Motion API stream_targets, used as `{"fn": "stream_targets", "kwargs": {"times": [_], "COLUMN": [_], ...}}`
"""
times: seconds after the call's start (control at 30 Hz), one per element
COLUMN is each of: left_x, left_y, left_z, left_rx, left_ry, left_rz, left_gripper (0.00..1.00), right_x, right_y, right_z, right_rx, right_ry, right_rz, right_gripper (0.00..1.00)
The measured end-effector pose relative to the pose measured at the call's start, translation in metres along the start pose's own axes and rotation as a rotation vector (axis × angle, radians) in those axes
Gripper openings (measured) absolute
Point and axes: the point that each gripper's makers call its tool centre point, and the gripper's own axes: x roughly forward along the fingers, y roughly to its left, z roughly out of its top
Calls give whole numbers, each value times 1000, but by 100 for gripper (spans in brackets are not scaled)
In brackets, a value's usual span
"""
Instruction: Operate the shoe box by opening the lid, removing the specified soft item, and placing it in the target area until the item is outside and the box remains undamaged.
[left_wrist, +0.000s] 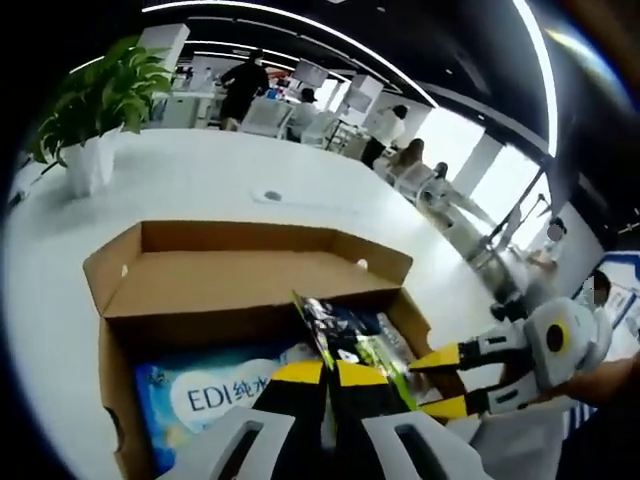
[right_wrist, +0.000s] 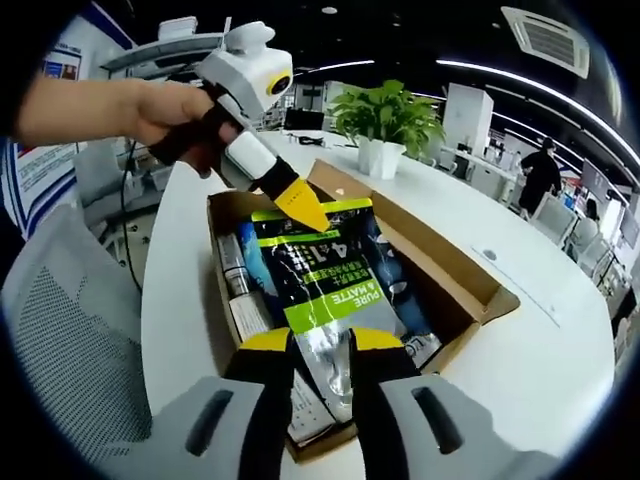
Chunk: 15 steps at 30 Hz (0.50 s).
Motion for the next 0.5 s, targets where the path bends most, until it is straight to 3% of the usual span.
{"fn": "stream_targets", "kwargs": {"times": [0.27, 0.5], "left_x": [-1, -5], "left_y": [-3, -9], "left_z": [6, 10], "left_rx": [16, 40], "left_ry": [-12, -21], "left_rz": [-12, -18], "left_gripper": [2, 1], "right_x": [-3, -8], "right_y": [5, 4], "right_z": [3, 8], "right_rx": [19, 24], "right_ry": [-16, -26], "right_rz": [24, 15], "right_gripper": [4, 0]}}
